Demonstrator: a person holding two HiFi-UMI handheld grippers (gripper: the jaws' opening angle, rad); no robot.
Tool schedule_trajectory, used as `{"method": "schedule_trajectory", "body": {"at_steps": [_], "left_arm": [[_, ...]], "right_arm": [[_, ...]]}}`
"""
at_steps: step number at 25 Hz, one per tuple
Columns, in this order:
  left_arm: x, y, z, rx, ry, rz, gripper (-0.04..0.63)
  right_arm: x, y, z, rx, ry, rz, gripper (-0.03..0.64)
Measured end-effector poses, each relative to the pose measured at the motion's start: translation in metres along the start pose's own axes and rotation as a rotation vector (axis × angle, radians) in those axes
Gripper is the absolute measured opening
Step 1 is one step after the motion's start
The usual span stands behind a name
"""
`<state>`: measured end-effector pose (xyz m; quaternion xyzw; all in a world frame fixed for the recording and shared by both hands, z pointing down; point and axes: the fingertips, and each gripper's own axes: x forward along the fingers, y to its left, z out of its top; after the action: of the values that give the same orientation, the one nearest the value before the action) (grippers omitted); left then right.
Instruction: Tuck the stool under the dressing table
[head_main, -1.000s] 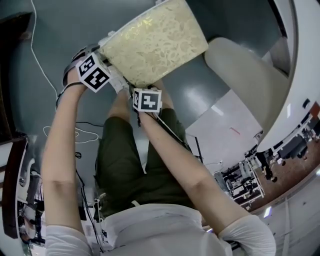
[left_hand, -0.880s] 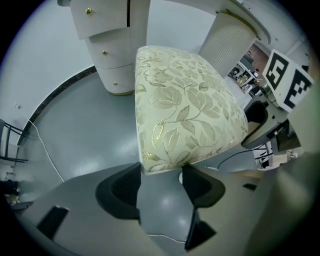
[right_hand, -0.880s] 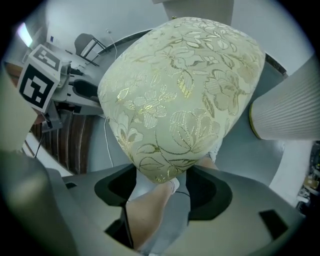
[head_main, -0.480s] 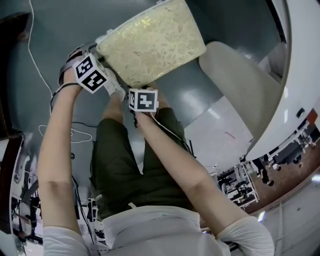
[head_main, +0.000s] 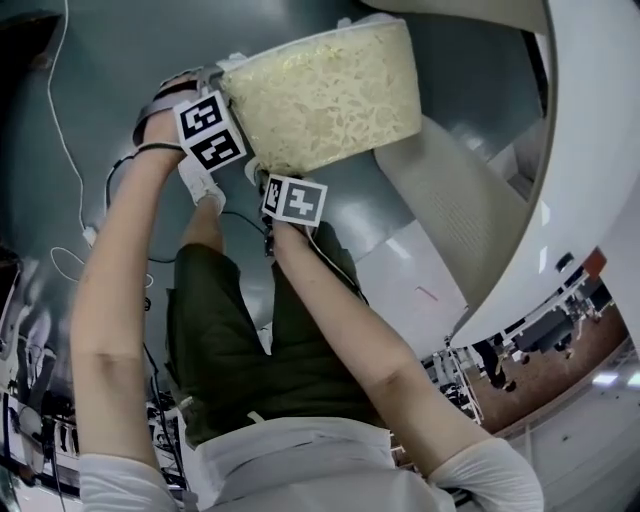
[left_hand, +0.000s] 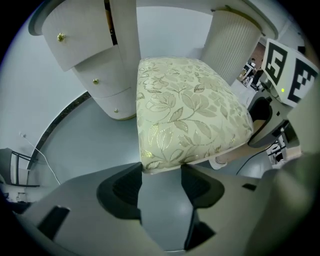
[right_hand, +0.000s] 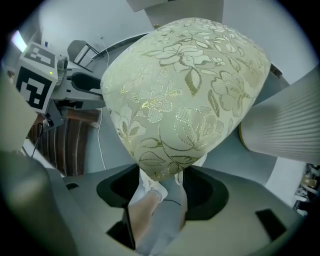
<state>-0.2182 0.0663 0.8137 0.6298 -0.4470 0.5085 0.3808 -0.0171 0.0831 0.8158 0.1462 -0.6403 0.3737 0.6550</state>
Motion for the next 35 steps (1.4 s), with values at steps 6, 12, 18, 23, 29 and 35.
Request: {"method": "schedule_trajectory", "body": {"at_steps": [6,12,18,23,29,35], "left_arm": [[0.011,0.013,0.051,0.012,-0.027,0.022,0.236],[0.020,0.034,0.117,0.017,-0.050,0.036,0.232],[0.018,0.036,0.121,0.031,-0.094,0.033,0.229],[0.018,0.038,0.126,0.057,-0.134,0.008,0.229],[0.014,0.041,0.124,0.076,-0.149,-0.014,0.229],[0.013,0.041,0.125,0.067,-0.144,-0.050,0.224]], "right_arm": [[-0.011,-0.035,0.029,0.033,-0.022,-0.020,0.282],[-0.031,-0.079,0.072,0.066,-0.048,-0.035,0.293],[-0.031,-0.077,0.074,0.113,-0.093,-0.105,0.284],[-0.031,-0.079,0.077,0.141,-0.123,-0.154,0.287],[-0.034,-0.074,0.078,0.152,-0.151,-0.209,0.285],[-0.032,-0.073,0.078,0.185,-0.164,-0.253,0.290]]}}
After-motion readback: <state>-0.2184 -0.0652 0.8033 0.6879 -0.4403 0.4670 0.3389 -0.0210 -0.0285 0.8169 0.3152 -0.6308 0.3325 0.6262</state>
